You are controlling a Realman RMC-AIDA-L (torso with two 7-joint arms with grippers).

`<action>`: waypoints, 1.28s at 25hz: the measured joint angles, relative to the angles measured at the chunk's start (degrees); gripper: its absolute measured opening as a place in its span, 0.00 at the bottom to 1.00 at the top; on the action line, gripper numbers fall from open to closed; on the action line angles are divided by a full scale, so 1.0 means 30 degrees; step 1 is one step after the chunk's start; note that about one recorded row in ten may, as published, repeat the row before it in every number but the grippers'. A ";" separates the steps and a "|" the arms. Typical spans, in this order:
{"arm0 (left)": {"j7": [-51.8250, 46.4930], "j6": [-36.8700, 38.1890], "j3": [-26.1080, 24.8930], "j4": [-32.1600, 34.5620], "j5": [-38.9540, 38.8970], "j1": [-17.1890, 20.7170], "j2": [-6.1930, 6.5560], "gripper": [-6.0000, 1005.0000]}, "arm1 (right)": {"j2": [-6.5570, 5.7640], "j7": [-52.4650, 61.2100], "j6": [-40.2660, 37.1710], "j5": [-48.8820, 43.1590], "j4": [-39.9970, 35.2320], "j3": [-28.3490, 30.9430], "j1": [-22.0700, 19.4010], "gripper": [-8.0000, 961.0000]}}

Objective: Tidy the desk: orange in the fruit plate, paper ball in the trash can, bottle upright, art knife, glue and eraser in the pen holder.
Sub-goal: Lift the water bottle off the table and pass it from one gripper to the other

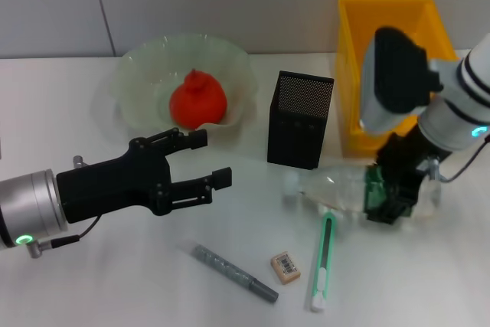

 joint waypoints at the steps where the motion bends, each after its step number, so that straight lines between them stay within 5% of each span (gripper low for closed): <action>1: 0.0000 -0.0067 -0.0096 -0.0007 0.0000 0.0035 0.0009 0.75 | -0.0010 -0.0173 -0.0182 0.0364 -0.0350 0.0326 -0.0118 0.80; 18: 0.0108 -0.0173 -0.3652 -0.0044 -0.0031 0.0688 -0.0284 0.75 | -0.0037 -0.4763 -0.0562 0.9866 -0.2170 0.5183 -0.3615 0.79; 24: -0.0496 0.0090 -0.5381 -0.0697 -0.0078 0.0604 -0.0590 0.74 | 0.0006 -0.7815 -0.0441 1.4766 -0.0423 0.6190 -0.4677 0.79; 32: -0.1176 0.1944 -0.5557 -0.1069 -0.1043 0.0480 -0.0595 0.74 | -0.0012 -1.0610 -0.1094 1.8664 0.1958 0.6385 -0.5216 0.79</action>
